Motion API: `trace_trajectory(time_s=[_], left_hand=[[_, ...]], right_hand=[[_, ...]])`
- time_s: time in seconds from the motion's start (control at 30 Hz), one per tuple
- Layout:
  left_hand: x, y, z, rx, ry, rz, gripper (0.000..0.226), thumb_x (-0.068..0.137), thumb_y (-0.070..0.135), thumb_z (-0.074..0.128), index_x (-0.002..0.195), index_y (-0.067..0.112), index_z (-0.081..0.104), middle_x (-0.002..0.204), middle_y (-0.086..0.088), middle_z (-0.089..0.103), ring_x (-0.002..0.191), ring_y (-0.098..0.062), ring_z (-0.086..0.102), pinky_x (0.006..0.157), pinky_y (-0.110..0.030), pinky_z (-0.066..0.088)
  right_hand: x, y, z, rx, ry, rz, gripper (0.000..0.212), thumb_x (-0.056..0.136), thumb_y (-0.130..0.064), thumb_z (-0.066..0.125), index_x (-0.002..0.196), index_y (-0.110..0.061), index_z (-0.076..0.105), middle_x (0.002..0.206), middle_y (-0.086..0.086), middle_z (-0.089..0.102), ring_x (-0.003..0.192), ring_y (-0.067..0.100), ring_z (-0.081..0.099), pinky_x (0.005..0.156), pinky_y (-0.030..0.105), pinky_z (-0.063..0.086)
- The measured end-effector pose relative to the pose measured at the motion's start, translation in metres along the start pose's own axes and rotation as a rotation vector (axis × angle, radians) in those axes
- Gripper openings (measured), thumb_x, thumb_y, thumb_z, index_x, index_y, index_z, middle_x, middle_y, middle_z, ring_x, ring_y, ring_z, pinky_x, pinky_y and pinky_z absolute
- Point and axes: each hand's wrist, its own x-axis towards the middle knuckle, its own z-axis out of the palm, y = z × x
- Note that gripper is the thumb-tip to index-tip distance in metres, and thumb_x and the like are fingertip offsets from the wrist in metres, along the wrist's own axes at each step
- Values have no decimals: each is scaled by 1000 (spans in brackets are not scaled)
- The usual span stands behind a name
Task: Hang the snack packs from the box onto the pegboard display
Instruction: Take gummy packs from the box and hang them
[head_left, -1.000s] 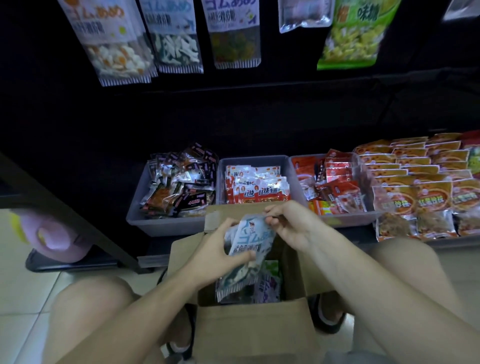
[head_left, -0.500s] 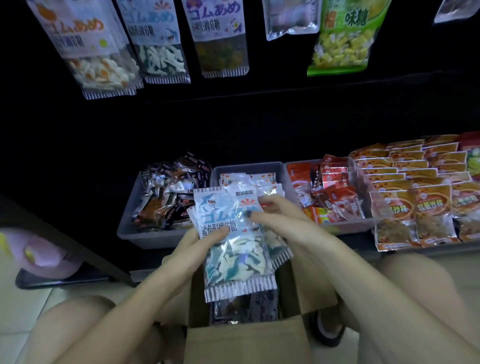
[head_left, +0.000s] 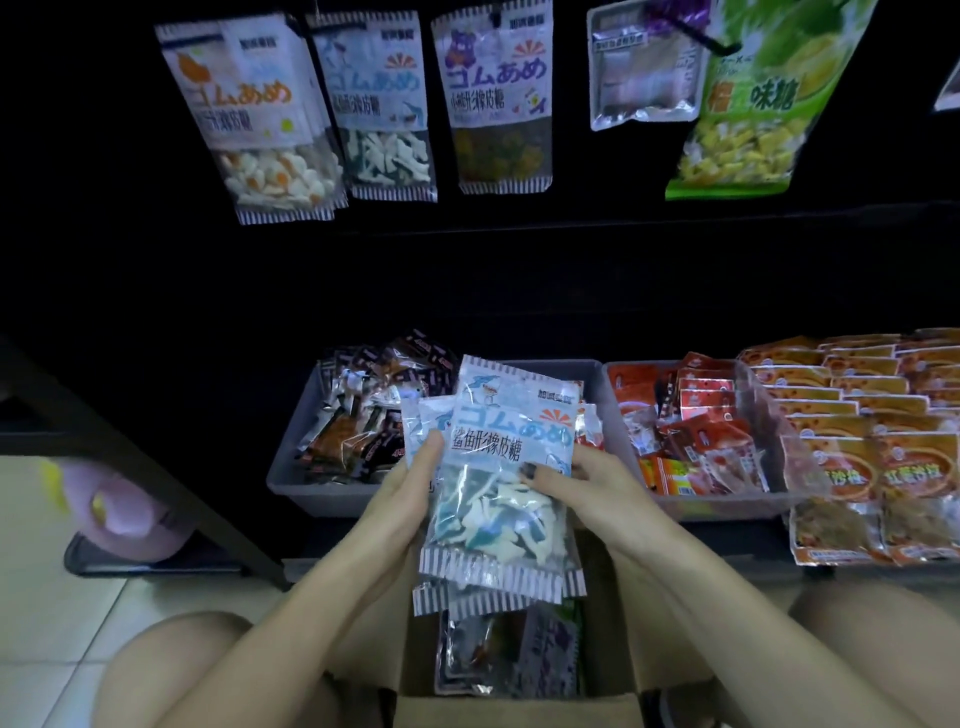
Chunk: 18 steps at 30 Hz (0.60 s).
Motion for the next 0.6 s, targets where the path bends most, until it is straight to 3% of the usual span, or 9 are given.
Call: trace_trajectory(time_s=[0.1,0.23,0.3,0.43,0.6], left_hand=[[-2,2,-1,14,58,90,46,96,61,59,132,34,65,124,11,76,115,-12,72,105,-37,51],[1,7,-6,-6,141,158,38,95,44,69,129,28,70,120,9,78,113,-15,73,106,-42,52],[2,12,-9,48,162,205,33,94,44,70,124,31,73,117,14,78,110,-10,74,103,-38,54],[4,24,-21,227,229,343,15,100,38,66,113,43,70,107,33,74,102,8,69,82,-13,51],[-1,51,-63,325,353,519,21,99,38,65,118,45,63,107,40,69,102,14,66,77,-8,52]], right_hand=[[2,3,4,134,5,6,16,99,-10,65,114,-15,67,105,0,80,94,19,77,72,26,60],[4,3,7,255,-38,-18,32,102,-8,58,133,-16,57,123,5,75,112,29,72,91,44,61],[6,3,10,323,-40,6,33,103,-7,57,135,-15,56,125,9,74,113,32,72,88,46,62],[14,-2,17,418,18,17,32,103,-2,55,133,-11,57,120,12,76,104,35,75,75,47,65],[29,-36,20,325,107,-39,28,100,-3,59,127,-12,60,111,14,78,95,36,77,74,50,63]])
